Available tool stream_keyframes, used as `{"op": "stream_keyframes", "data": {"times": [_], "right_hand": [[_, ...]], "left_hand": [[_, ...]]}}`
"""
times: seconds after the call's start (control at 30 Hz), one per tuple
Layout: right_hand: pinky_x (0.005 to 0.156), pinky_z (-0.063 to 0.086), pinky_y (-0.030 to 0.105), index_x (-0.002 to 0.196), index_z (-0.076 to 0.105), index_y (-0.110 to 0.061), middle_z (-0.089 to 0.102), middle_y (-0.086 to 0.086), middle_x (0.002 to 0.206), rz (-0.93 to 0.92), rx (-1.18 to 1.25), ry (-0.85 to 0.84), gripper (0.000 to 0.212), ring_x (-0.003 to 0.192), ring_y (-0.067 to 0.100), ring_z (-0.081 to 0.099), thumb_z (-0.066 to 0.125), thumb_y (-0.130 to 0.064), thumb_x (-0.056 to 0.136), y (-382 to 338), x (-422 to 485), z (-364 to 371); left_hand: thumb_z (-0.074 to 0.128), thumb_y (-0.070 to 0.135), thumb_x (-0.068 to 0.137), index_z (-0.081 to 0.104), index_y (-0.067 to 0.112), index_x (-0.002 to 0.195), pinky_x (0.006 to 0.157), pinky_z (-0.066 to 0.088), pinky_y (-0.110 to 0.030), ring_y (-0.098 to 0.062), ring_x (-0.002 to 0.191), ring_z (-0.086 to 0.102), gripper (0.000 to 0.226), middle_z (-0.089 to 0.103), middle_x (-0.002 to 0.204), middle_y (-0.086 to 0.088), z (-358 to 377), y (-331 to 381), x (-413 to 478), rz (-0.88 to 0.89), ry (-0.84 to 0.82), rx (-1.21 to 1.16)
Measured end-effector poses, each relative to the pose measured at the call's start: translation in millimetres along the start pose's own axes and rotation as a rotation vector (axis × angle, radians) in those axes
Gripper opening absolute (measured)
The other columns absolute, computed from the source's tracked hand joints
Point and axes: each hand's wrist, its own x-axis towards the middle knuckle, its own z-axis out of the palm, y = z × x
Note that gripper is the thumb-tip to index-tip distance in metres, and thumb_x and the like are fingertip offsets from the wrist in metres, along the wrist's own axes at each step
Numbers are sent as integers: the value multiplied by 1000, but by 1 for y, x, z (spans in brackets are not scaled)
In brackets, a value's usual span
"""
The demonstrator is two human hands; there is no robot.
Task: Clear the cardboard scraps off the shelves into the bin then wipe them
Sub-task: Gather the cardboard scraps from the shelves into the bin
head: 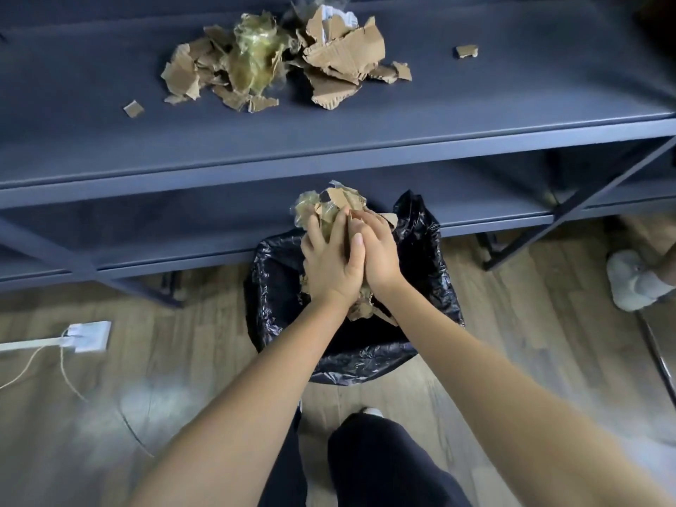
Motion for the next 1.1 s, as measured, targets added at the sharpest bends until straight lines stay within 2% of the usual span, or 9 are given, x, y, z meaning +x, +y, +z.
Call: {"op": "stream_keyframes", "data": {"times": [0.2, 0.33, 0.4, 0.47, 0.57, 0.7, 0.77, 0.9, 1.1], "right_hand": [[104, 43, 40, 128, 49, -12, 57, 3, 120, 123, -1, 7, 38, 114, 18, 54, 52, -16, 90, 25, 21, -5], [93, 43, 29, 132, 45, -12, 54, -1, 119, 162, -92, 11, 49, 110, 17, 53, 60, -14, 85, 38, 27, -12], [102, 37, 31, 134, 43, -14, 46, 2, 132, 175, -148, 44, 60, 123, 21, 45, 65, -26, 79, 42, 27, -14], [116, 21, 43, 138, 40, -20, 29, 0, 151, 237, -202, 66, 76, 142, 21, 21, 57, -47, 69, 47, 29, -15], [118, 4, 44, 141, 35, -26, 16, -4, 157, 320, -236, 65, 68, 146, 15, -2, 47, -44, 76, 48, 30, -16], [113, 25, 49, 117, 53, -34, 45, 6, 140, 316, -194, 140, 52, 135, 26, 33, 35, -35, 69, 52, 32, -16], [108, 35, 49, 129, 46, -27, 52, 7, 133, 288, -220, 152, 58, 125, 27, 45, 33, -31, 73, 56, 32, -16], [112, 32, 36, 141, 34, -12, 36, 7, 146, 187, -334, 150, 54, 133, 24, 36, 40, 2, 89, 51, 31, -22], [104, 36, 34, 131, 46, -10, 46, 9, 135, 144, -428, 181, 46, 127, 24, 41, 48, -1, 85, 55, 37, -22]], "left_hand": [[11, 61, 76, 33, 26, 140, 111, 27, -48, -29, 140, 14, 76, 0, 158, 2, 18, -24, 18, 1, -108, 97], [37, 37, 94, 37, 23, 137, 114, 25, -46, -28, 142, 11, 46, 10, 157, 2, 27, -40, 23, -21, -161, 53], [40, 27, 95, 41, 15, 134, 116, 20, -41, -27, 142, 16, 41, 27, 152, -3, 31, -44, 23, -14, -149, 11], [39, 19, 95, 46, 7, 128, 117, 17, -40, -26, 139, 21, 36, 41, 143, -7, 35, -45, 23, -31, -149, -25], [36, 13, 96, 49, 3, 125, 118, 14, -39, -25, 142, 17, 34, 43, 142, -10, 40, -45, 24, -79, -168, -35], [39, 13, 95, 50, 3, 127, 117, 17, -36, -25, 142, 20, 35, 42, 143, -10, 45, -43, 26, -81, -217, -4], [40, 12, 94, 52, 4, 124, 113, 24, -35, -25, 137, 28, 34, 46, 139, -10, 46, -40, 25, -52, -233, 24], [44, 8, 90, 56, 5, 120, 104, 32, -32, -24, 125, 39, 32, 51, 132, -8, 47, -35, 24, 1, -230, 87], [43, 8, 91, 55, 6, 122, 103, 30, -30, -22, 125, 39, 33, 51, 132, -6, 43, -32, 26, 50, -219, 129]]}}
